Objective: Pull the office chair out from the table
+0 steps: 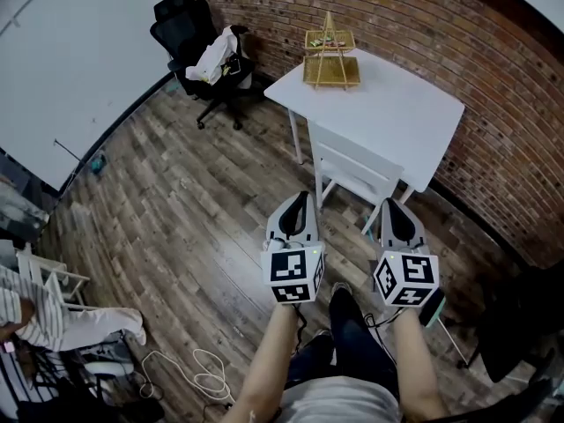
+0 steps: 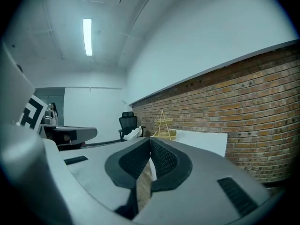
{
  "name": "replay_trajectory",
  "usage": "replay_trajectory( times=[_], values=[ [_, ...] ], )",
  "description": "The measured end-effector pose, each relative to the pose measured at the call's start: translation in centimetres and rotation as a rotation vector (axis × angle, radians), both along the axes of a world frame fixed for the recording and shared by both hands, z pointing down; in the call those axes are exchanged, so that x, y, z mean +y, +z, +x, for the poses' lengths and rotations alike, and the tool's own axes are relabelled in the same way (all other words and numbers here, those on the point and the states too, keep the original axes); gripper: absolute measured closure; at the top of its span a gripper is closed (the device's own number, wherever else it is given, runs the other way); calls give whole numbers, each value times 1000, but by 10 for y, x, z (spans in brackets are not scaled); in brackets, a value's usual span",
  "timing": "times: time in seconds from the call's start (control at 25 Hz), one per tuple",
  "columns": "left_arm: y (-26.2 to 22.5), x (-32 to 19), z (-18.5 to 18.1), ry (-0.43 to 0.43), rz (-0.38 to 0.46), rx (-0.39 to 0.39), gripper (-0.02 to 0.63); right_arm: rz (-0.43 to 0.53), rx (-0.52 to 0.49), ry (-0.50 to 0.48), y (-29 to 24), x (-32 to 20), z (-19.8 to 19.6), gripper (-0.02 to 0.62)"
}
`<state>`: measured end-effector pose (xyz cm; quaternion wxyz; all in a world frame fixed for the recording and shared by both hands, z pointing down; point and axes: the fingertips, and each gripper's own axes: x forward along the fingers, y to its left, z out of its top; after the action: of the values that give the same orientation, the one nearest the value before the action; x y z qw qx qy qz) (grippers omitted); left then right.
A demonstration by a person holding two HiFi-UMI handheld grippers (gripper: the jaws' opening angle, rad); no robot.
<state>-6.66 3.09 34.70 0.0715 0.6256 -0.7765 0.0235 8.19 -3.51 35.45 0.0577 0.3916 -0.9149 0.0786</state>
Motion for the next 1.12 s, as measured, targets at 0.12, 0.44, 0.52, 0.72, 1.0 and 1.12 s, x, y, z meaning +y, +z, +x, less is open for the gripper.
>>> replay_trajectory(
  times=[0.12,0.44,0.52,0.72,1.0,1.12],
  values=[
    [4,-22,-7,-7,-9,-3,591,-4,6,-5,1,-28,-9,581],
    [8,-91,-32,-37,-34,-2,592,-3,5,-49,-3,-106,-39,581],
    [10,-109,-37,-43,-41,0,591,-12,4,-56,-2,-123,-45,581],
    [14,-151,-46,-51,-53,5,591,-42,5,-73,8,-163,-57,581],
    [25,-186,-52,-56,-69,28,591,-74,6,-93,22,-198,-66,581],
    [27,-198,-58,-50,-78,23,591,-78,-1,-93,22,-208,-73,581]
  ],
)
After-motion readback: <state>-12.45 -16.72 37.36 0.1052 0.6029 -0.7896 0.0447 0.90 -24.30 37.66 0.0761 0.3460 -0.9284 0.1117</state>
